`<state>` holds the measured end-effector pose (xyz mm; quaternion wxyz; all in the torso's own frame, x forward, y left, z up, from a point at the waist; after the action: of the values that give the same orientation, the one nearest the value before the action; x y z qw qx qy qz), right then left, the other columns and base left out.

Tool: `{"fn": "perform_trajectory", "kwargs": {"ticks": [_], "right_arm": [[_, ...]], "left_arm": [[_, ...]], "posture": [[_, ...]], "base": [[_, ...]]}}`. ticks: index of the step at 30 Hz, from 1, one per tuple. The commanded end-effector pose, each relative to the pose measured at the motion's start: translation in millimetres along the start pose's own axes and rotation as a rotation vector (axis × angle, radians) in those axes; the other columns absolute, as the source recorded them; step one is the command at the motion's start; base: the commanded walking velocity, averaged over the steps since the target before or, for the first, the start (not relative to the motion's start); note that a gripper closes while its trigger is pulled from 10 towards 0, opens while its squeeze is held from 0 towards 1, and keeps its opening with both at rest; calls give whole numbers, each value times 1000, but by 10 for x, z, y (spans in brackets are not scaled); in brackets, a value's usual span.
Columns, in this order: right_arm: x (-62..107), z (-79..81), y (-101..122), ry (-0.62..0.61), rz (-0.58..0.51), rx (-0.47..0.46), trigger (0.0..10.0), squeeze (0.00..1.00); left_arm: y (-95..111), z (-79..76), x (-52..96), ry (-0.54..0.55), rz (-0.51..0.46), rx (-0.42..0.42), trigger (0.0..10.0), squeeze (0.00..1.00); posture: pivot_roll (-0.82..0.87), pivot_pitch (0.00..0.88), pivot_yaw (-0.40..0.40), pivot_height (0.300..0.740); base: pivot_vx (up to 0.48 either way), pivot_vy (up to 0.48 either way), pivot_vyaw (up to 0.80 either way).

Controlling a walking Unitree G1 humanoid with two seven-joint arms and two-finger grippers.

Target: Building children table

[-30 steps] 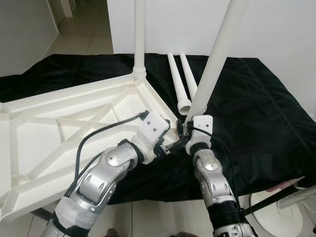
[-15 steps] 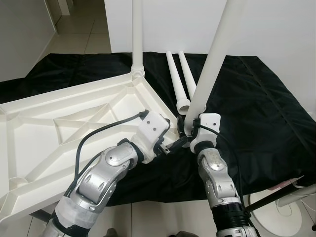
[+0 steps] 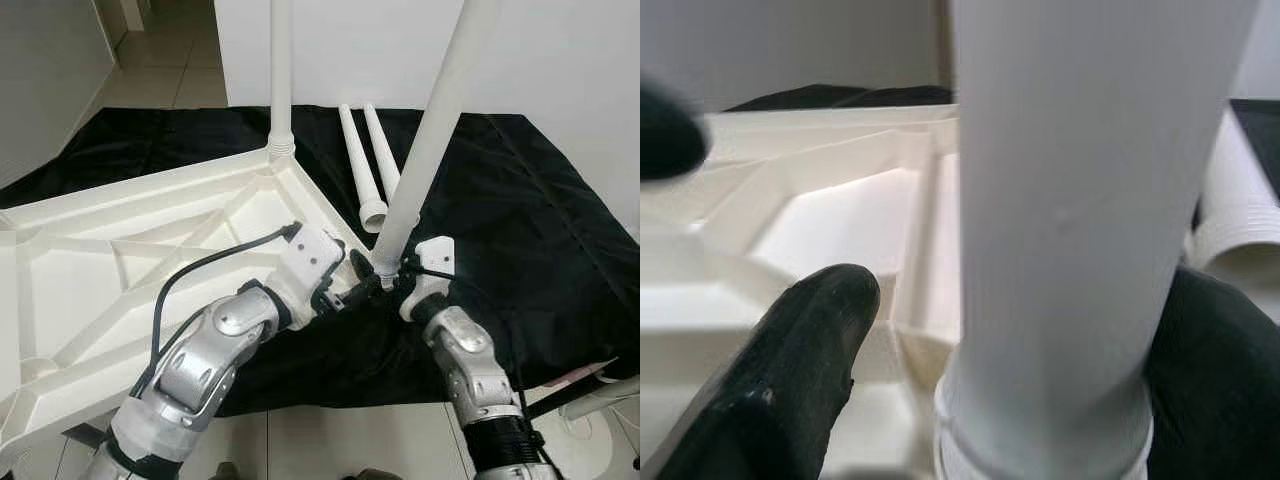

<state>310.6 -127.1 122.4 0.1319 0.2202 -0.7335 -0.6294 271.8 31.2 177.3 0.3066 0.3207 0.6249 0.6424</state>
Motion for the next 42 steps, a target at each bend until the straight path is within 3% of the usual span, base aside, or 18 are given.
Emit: {"fn": "perform_trajectory", "kwargs": {"ticks": [1,7,11,12,13,15,16,26,28,33,37,42], "right_arm": [[-47,-16,8,44,-9,25,10000,0],[-199,-148,-42,114,31,116,10000,0],[-251,-146,-55,134,35,128,10000,0],[-281,-125,-64,158,32,131,7882,0],[-300,-109,-70,175,30,133,4980,0],[-317,-91,-86,189,34,137,4549,0],[-323,-75,-107,200,42,139,0,0],[-276,-78,-255,199,74,95,0,0],[-263,-76,-299,185,89,77,10000,0],[-261,-33,-261,118,54,20,10000,0],[-281,-20,-219,-18,50,16,10000,0],[-319,75,-165,-211,66,-94,10000,0]], "left_arm": [[3,-48,-31,-60,6,-11,10000,0],[2,-63,-61,-71,6,-23,10000,0],[-2,-60,-62,-71,8,-30,10000,0],[3,-56,-62,-70,7,-31,10000,0],[7,-54,-61,-69,6,-30,10000,0],[10,-52,-60,-68,6,-30,10000,0],[13,-55,-57,-68,6,-30,10000,0],[-2,-62,-23,-65,10,-25,10000,0],[-4,-68,-24,-66,10,-23,10000,0],[-10,-75,-30,-70,12,-22,10000,0],[-26,-67,-31,-70,17,-23,10000,0],[-18,-43,-30,-56,14,-23,10000,0]], "posture": [[-69,0,-12,740],[-65,0,-10,740],[-63,0,-10,740],[-58,0,-9,740],[-58,0,-9,740],[-55,0,-8,740],[-55,0,-8,740],[-45,0,-5,740],[-48,0,-3,740],[-53,0,0,740],[-54,0,0,740],[-53,0,-7,740]], "base": [[0,0,0],[0,0,0],[0,0,0],[0,0,0],[0,0,0],[0,0,0],[0,0,0],[0,0,0],[0,0,0],[0,0,0],[0,0,0],[0,0,0]]}}
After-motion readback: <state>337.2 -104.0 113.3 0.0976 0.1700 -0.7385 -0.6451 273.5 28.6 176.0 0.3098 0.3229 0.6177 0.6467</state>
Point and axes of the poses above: a point about 5 cm out from each wrist's last joint towards the gripper, its own x axis pointing back from the gripper into the wrist, its own y axis along the axis of the wrist's last joint, z = x × y, the point moved 2 cm from there along -x, pointing out of the wrist towards the gripper, and after that the axes turned 8 degrees about x, right-handed, at the moved point
